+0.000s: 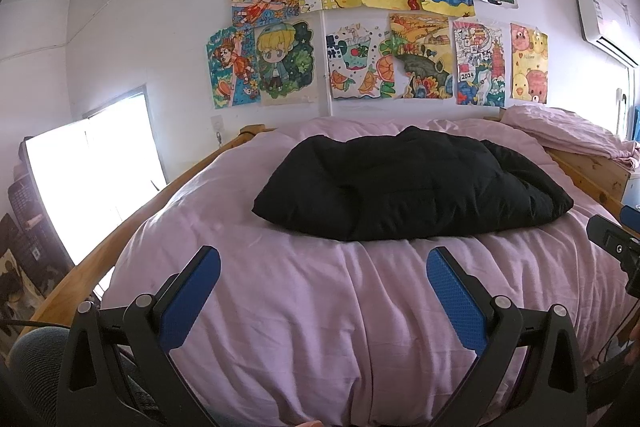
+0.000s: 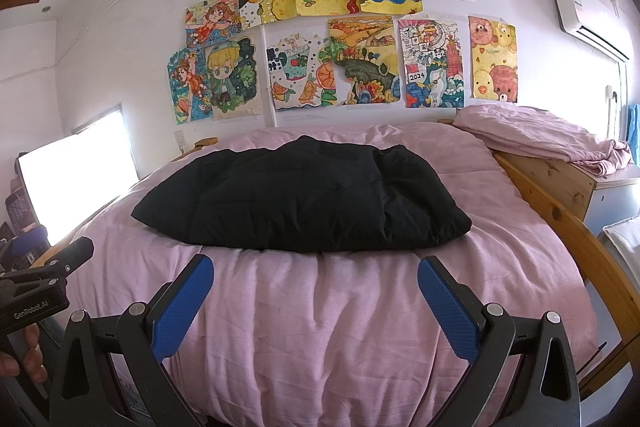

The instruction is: Fold large clothes

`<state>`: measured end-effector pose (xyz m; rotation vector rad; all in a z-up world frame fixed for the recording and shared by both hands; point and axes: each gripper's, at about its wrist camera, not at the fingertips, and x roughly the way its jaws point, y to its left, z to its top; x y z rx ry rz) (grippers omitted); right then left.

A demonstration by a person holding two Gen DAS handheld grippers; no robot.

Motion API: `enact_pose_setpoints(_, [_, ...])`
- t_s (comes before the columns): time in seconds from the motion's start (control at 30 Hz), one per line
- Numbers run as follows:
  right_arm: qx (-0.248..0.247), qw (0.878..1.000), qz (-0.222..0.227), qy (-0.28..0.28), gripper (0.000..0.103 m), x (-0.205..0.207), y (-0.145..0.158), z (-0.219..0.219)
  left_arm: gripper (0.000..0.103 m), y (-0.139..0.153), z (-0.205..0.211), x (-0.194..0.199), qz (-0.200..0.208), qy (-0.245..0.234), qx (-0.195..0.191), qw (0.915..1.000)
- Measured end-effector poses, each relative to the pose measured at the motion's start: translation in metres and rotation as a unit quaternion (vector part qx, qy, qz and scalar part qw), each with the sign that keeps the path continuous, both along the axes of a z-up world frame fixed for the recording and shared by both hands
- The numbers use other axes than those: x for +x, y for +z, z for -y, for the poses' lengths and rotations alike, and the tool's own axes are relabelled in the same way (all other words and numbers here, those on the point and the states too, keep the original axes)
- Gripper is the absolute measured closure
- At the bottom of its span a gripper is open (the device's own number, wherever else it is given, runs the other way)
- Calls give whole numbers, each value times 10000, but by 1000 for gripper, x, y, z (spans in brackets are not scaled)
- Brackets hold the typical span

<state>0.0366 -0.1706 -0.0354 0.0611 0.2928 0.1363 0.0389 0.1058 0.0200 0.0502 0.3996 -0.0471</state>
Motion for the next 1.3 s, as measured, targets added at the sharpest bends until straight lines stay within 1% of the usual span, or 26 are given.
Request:
enact_pose_setpoints(0.97, [12,10000,-14,-22,0,0,1,-5,2,-3,-9,2,-15,-22,22,10000])
enact_pose_setpoints(1.17, [13,10000,-20,-29,0,0,1,-6,2,-7,-14,2,-31,-36,19,10000])
enact_pose_setpoints(1.3, [12,10000,-31,-17,0,1,1,-7,2,-6,-11,2,-19,-31,22,10000])
